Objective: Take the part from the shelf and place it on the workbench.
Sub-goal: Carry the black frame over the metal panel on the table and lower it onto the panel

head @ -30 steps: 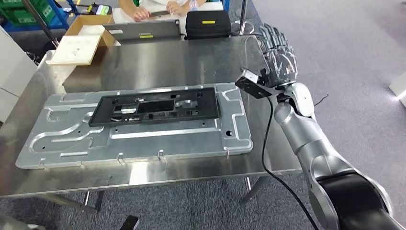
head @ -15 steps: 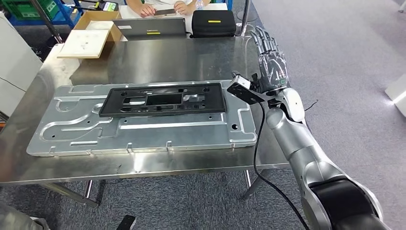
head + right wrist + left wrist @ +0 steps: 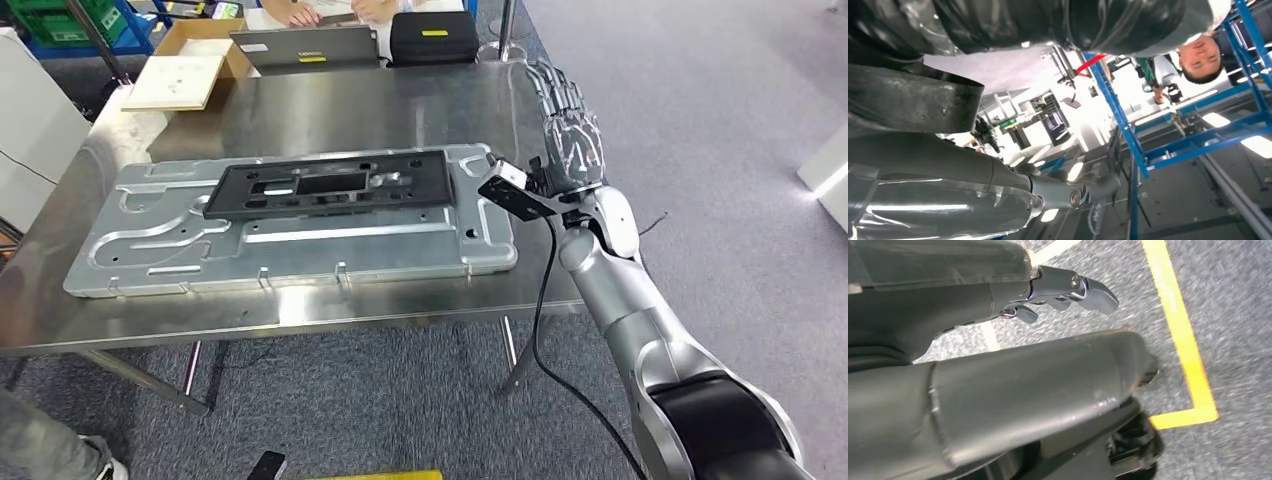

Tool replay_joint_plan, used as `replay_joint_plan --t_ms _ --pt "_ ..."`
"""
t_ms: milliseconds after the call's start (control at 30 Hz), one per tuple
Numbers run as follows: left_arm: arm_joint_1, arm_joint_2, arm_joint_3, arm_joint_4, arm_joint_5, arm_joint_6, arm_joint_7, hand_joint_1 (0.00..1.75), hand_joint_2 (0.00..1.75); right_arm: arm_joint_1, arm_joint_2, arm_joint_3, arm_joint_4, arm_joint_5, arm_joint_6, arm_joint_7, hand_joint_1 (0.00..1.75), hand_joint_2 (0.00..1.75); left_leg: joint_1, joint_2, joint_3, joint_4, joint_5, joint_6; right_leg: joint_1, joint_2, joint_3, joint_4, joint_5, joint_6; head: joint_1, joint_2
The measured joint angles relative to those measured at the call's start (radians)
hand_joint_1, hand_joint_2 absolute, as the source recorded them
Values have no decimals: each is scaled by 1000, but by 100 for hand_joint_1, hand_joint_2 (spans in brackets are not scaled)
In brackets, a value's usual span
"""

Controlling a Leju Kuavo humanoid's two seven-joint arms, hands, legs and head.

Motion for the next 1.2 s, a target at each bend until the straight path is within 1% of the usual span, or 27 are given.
replay_joint_plan --t_ms 67,100,133,167,233,300,333,367,433,467,500,567,600,633,667,700,733,800,867,933,967,1033,1067,1100,1133,1167,1200 --pt "-1 0 1 0 0 0 0 0 0 0 2 0 0 0 0 -1 0 0 2 0 -35 127 -99 -9 1 0 -31 0 24 -7 -1 0" --pt "-1 0 2 0 0 0 1 0 0 1 2 0 0 0 0 -1 0 0 3 0 -43 185 -123 -12 2 0 -47 1 36 -6 -1 0" --pt "-1 0 3 0 0 -1 1 0 0 2 2 0 0 -1 0 -1 0 0 3 0 -39 220 -124 -13 3 0 -64 2 48 -6 -1 0" --pt "-1 0 3 0 0 -1 1 0 0 2 2 -1 0 -1 0 -1 0 0 3 0 -19 223 -105 -12 3 0 -79 3 60 -4 -1 0" --pt "-3 0 4 0 0 -2 2 0 0 2 2 -5 0 -1 0 -1 0 0 1 -1 71 130 -60 -2 4 0 -105 5 82 1 -1 0" --pt "-7 2 4 0 1 -2 2 0 0 -1 1 -11 -3 -1 0 -1 0 0 -5 -1 182 -18 -72 13 6 -1 -118 5 102 10 -1 0" --pt "-10 3 5 0 1 -2 2 0 0 -2 1 -13 -4 -1 1 -1 0 0 -9 -1 214 -68 -84 20 5 -3 -120 3 111 16 -1 0" --pt "-11 4 5 0 1 -2 2 0 0 -4 0 -13 -5 -2 1 -1 0 0 -13 -1 224 -93 -90 26 4 -4 -120 -2 122 22 -1 0" --pt "-11 3 6 0 1 -3 2 0 0 -4 -1 -15 -4 -2 1 -1 0 0 -11 2 213 -105 -67 40 3 -3 -124 -10 131 35 0 0" --pt "-11 3 6 0 1 -3 3 0 0 -4 -2 -16 -4 -2 1 -1 0 0 -8 5 205 -110 -51 50 3 -1 -131 1 109 40 0 0" --pt "-11 2 6 0 1 -3 3 0 0 -4 -3 -17 -3 -2 2 -1 0 0 -5 8 193 -115 -34 58 3 1 -142 32 67 44 0 0" --pt "-12 2 6 0 0 -4 3 0 0 -3 -4 -20 -3 -3 2 -1 0 0 -5 11 160 -115 -6 66 0 2 -172 151 -41 51 0 0" --pt "-11 1 7 0 0 -4 3 0 0 -1 -4 -21 -2 -3 2 -1 0 0 -5 11 142 -113 7 65 0 2 -183 216 -71 55 0 0" --pt "-11 1 7 0 0 -5 3 0 0 0 -4 -22 -1 -3 2 -1 0 0 -5 11 123 -109 19 64 0 2 -184 263 -76 58 0 0" --pt "-11 1 7 0 0 -5 3 0 0 1 -4 -23 0 -3 2 -1 0 0 -5 11 104 -104 29 62 -1 2 -173 281 -59 60 0 0" --pt "-11 1 7 0 0 -5 3 0 0 1 -4 -24 0 -3 2 -1 0 0 -4 11 85 -98 39 59 -2 2 -143 265 -32 61 0 0" --pt "-11 0 7 0 0 -5 3 0 0 0 -4 -24 0 -3 2 -1 0 0 -4 11 69 -89 47 55 -4 2 -96 217 -13 60 0 0" --pt "-11 0 7 0 0 -5 3 0 0 -3 -4 -25 -3 -3 1 -1 0 0 -7 10 42 -71 59 45 -3 3 5 86 -27 54 0 0" --pt "-12 0 7 0 0 -5 3 0 0 -4 -4 -26 -6 -3 1 -1 0 0 -9 9 30 -63 73 33 2 4 48 14 -58 41 -1 0" --pt "-11 0 7 0 0 -5 3 0 0 -3 -3 -27 -6 -3 2 -1 0 0 -6 9 22 -63 82 19 3 2 37 5 -46 23 -1 0" --pt "-10 0 7 0 0 -5 3 0 0 -4 -3 -28 -6 -3 3 -1 0 0 -5 8 12 -50 64 13 2 0 27 5 -34 12 -1 0" --pt "-9 0 7 0 0 -5 3 0 0 -5 -3 -28 -5 -3 4 -1 0 0 0 7 -18 26 -24 3 0 -3 -2 2 -7 -3 -1 0" --pt "-9 0 7 0 0 -5 3 0 0 -5 -3 -28 -5 -3 4 -1 0 0 1 7 -34 89 -78 -1 1 -3 -19 2 7 -7 -1 0" --pt "-9 0 7 0 0 -5 3 0 0 -4 -2 -28 -5 -3 4 -1 0 0 1 7 -45 153 -114 -4 2 -3 -36 3 20 -8 -1 0" --pt "-10 0 7 0 0 -5 3 0 0 -3 -2 -28 -5 -3 4 -1 0 0 2 7 -47 202 -125 -5 4 -2 -53 4 33 -8 -1 0" --pt "-10 0 7 0 0 -5 3 0 0 -2 -2 -28 -5 -3 4 -1 0 0 2 7 -36 228 -115 -5 5 -2 -71 4 46 -7 -1 0" --pt "-10 0 7 0 0 -5 3 0 0 -1 -2 -28 -5 -4 4 -1 0 0 1 6 -9 218 -88 -2 7 -2 -87 5 59 -5 -1 0"
